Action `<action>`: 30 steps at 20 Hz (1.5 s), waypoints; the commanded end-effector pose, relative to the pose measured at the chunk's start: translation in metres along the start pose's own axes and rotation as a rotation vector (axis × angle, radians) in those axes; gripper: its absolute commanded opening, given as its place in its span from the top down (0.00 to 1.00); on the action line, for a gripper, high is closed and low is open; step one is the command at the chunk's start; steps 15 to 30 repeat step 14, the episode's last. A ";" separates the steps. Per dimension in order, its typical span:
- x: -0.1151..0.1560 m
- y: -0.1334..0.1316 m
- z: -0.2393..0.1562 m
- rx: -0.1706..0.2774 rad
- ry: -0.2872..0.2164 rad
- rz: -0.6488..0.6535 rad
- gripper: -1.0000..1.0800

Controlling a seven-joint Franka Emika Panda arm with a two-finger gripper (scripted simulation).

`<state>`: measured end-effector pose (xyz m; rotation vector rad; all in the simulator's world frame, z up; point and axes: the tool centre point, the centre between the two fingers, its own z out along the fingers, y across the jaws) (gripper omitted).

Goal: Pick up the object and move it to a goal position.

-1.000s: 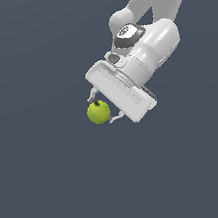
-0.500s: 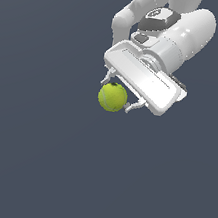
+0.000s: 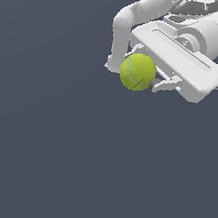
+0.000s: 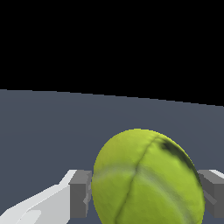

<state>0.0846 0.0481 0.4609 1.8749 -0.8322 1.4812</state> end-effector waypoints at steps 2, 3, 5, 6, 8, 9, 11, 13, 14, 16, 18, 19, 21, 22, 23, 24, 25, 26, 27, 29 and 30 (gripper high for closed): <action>0.017 -0.003 -0.012 -0.037 0.054 0.032 1.00; 0.020 -0.004 -0.015 -0.045 0.066 0.038 1.00; 0.025 -0.005 -0.019 -0.059 0.085 0.049 1.00; 0.028 -0.006 -0.021 -0.065 0.093 0.053 1.00; 0.031 -0.007 -0.024 -0.075 0.106 0.060 1.00; 0.033 -0.007 -0.025 -0.078 0.111 0.062 1.00; 0.034 -0.007 -0.026 -0.083 0.116 0.065 1.00; 0.035 -0.007 -0.026 -0.085 0.118 0.065 1.00; 0.035 -0.007 -0.026 -0.085 0.118 0.065 1.00; 0.035 -0.007 -0.026 -0.085 0.118 0.065 1.00; 0.035 -0.007 -0.026 -0.085 0.118 0.065 1.00; 0.035 -0.007 -0.026 -0.085 0.118 0.065 1.00; 0.035 -0.007 -0.026 -0.085 0.118 0.065 1.00; 0.035 -0.007 -0.026 -0.085 0.118 0.065 1.00; 0.035 -0.007 -0.026 -0.085 0.118 0.065 1.00; 0.035 -0.007 -0.026 -0.085 0.118 0.065 1.00; 0.035 -0.007 -0.026 -0.085 0.118 0.065 1.00; 0.035 -0.007 -0.026 -0.085 0.118 0.065 1.00; 0.035 -0.007 -0.026 -0.085 0.118 0.065 1.00; 0.035 -0.007 -0.026 -0.085 0.118 0.065 1.00; 0.035 -0.007 -0.026 -0.085 0.118 0.065 1.00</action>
